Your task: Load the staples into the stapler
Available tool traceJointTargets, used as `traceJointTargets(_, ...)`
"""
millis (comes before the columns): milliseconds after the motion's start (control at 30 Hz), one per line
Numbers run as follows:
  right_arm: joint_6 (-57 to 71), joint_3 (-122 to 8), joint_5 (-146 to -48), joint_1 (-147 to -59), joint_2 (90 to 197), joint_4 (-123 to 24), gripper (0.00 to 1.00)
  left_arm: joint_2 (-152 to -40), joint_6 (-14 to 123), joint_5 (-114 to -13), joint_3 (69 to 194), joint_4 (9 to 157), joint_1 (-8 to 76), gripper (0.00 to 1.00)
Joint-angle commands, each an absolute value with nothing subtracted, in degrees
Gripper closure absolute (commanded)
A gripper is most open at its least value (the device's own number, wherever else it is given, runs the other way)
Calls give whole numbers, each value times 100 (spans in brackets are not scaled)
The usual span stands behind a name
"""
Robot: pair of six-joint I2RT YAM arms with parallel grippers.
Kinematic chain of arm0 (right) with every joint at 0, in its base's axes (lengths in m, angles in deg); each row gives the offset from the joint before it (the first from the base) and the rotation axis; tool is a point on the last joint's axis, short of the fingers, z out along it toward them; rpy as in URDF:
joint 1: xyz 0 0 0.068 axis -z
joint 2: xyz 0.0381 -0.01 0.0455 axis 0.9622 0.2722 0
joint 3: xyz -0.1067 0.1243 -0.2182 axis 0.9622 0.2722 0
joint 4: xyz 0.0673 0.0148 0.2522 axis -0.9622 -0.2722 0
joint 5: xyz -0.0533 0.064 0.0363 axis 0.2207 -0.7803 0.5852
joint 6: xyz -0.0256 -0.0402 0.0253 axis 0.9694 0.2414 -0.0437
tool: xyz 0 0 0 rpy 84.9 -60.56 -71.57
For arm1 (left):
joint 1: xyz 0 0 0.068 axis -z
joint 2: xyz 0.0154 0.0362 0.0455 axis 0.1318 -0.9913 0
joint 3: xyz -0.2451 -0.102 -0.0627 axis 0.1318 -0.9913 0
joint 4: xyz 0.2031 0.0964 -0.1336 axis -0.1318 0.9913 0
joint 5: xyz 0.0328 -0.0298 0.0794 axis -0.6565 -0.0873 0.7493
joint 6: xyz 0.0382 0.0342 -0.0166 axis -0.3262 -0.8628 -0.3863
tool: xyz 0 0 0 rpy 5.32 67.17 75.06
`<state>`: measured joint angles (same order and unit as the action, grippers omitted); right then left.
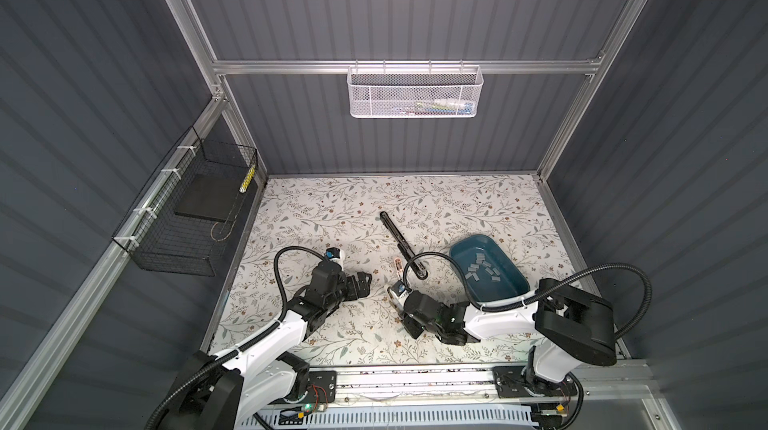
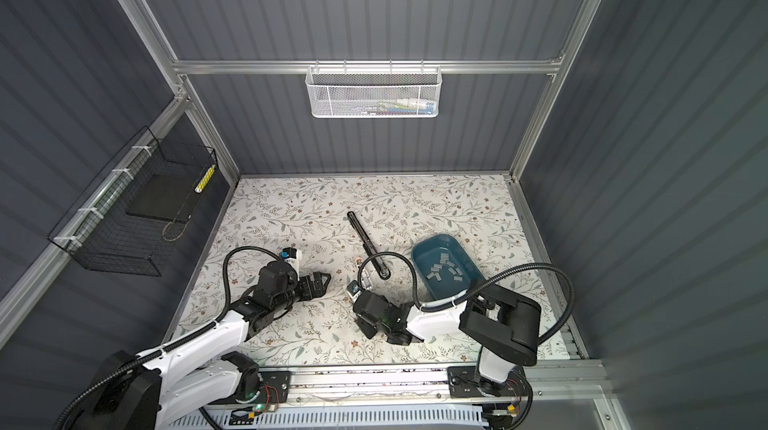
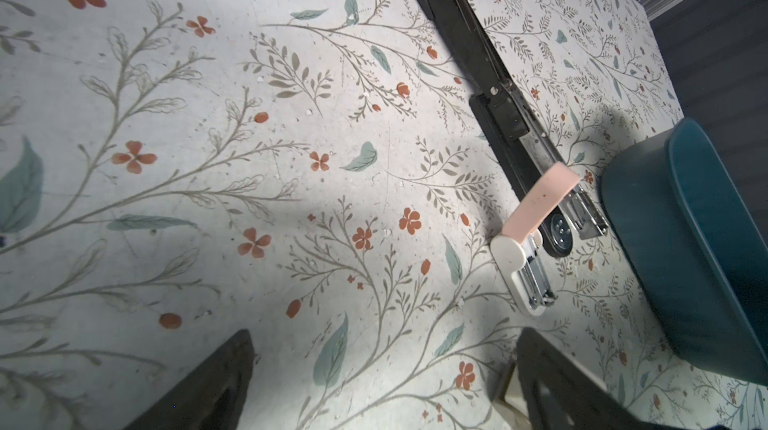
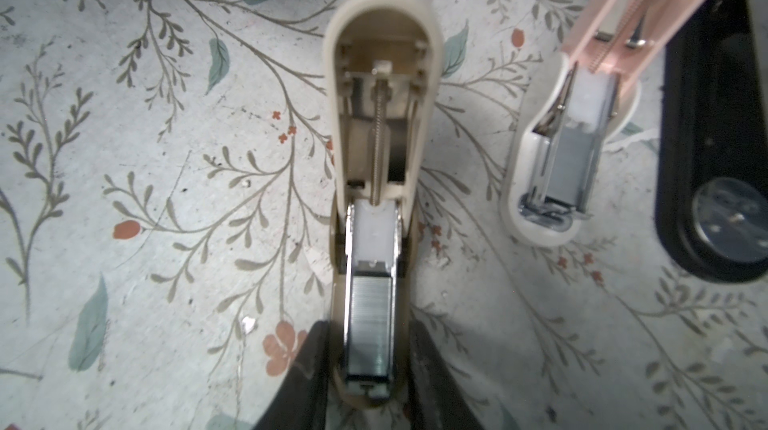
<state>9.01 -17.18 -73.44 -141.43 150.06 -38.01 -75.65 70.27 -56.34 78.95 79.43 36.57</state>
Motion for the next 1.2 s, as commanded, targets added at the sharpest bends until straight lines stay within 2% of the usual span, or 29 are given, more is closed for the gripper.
traceJointTargets(0, 945, -1609, -7405, -14144, 15116, -4265, 82, -7780, 7142, -5801, 7776, 7497, 3765, 2)
traceJointTargets(267, 977, -1683, -7468, -14153, 15152, -4286, 84, -8423, 7229, -5365, 7773, 6954, 4423, 2)
traceJointTargets(467, 950, -1674, -7437, -14141, 15153, -4294, 84, -8917, 7291, -5432, 7758, 6441, 4686, 3)
traceJointTargets(800, 915, -1698, -7386, -14127, 15163, -4312, 84, -8460, 7254, -5349, 7355, 6186, 5092, 3)
traceJointTargets(1167, 902, -1616, -7362, -14116, 15101, -4233, 83, -8557, 7254, -4896, 7353, 6097, 5695, 3)
